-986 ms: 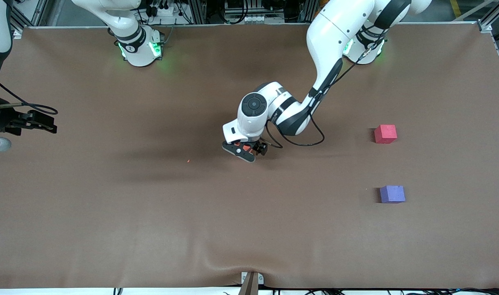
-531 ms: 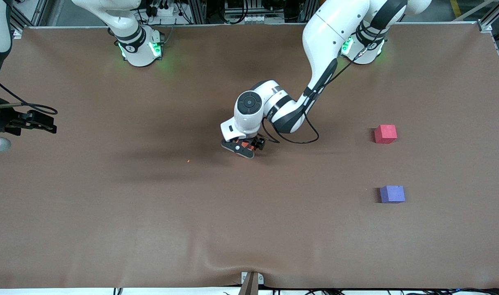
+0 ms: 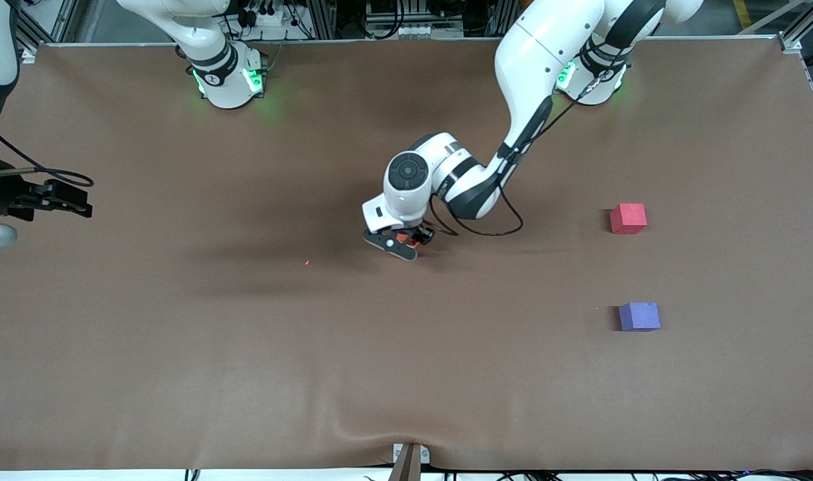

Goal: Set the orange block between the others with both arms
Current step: 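Grasp the orange cube with the left gripper and lift it, then carry the orange cube with the left gripper between pink and purple cubes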

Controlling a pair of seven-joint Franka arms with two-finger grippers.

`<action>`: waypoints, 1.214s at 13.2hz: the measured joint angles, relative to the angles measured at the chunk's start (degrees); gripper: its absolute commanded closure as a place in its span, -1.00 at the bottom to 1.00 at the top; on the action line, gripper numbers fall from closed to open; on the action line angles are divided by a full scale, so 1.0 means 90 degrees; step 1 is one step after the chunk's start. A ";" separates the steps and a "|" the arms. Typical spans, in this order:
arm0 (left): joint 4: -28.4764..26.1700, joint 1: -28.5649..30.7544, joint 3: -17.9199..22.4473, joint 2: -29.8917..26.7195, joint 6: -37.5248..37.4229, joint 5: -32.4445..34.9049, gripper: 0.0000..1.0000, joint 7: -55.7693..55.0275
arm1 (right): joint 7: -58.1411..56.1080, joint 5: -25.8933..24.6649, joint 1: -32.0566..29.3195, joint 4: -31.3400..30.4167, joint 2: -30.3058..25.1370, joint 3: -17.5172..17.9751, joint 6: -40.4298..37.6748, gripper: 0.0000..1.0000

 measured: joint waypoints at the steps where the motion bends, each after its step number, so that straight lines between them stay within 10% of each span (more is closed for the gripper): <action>1: 0.0037 0.0136 0.0020 -0.0165 -0.0390 0.0035 1.00 0.0021 | 0.0000 0.0000 0.0000 0.0001 0.0000 0.0000 0.0000 -1.00; 7: -0.0216 0.1154 0.0033 -0.2051 -0.2897 0.0422 1.00 0.0150 | 0.0000 0.0000 -0.0003 0.0008 0.0000 -0.0006 -0.0001 -1.00; 16: -0.1550 0.4467 0.0017 -0.3097 -0.3167 0.0179 1.00 0.1300 | 0.0000 0.0000 -0.0004 0.0013 0.0000 -0.0008 -0.0004 -1.00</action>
